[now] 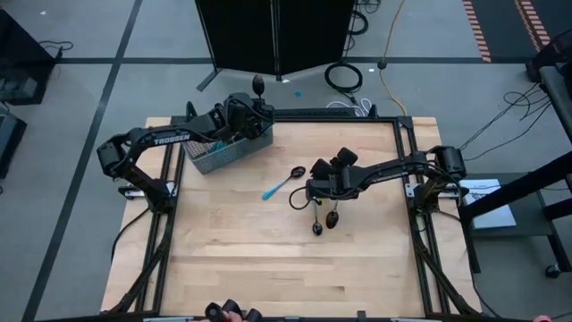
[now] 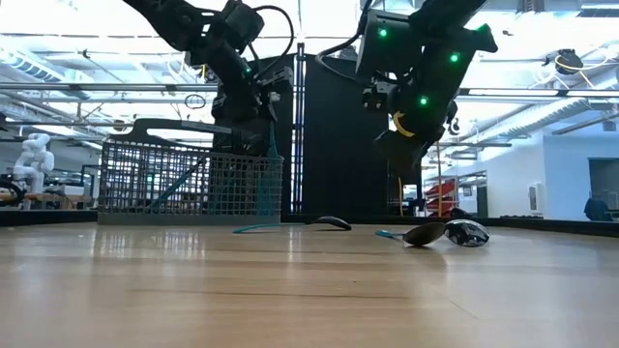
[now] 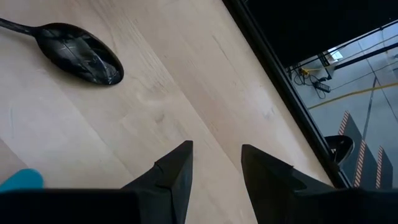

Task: Sort silverware
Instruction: Put the blue spoon in the dish rack, then put the blue spoon in the silverware rack

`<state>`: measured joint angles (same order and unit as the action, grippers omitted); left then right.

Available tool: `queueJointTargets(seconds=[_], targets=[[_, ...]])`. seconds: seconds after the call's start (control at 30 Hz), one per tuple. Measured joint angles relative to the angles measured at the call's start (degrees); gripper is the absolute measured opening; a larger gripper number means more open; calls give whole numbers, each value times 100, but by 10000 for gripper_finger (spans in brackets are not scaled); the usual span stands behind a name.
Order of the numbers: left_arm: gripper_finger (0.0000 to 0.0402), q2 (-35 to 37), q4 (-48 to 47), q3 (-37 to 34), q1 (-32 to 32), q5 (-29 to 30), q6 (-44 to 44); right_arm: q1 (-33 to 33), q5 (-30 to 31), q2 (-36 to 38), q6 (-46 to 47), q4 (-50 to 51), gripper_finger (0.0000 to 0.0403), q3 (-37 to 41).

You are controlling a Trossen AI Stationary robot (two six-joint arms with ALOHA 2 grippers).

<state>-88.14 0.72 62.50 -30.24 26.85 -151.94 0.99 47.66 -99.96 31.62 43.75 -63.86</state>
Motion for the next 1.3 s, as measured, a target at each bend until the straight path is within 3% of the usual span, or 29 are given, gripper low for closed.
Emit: queueJointTargets(seconds=[0.6,1.03,1.17,1.3], targets=[[76,2,34,0,28,-236,308,0,0,0,-59,1,130,0],[80,234,774,0,279,-249,1067,2,0,0,-81,15,130,0],[80,466,751,0,525,-710,1669,0,-138,0,-81,26,130,-2],[80,678,567,0,707,-1746,2708,45,-151,0,-75,43,130,-2]])
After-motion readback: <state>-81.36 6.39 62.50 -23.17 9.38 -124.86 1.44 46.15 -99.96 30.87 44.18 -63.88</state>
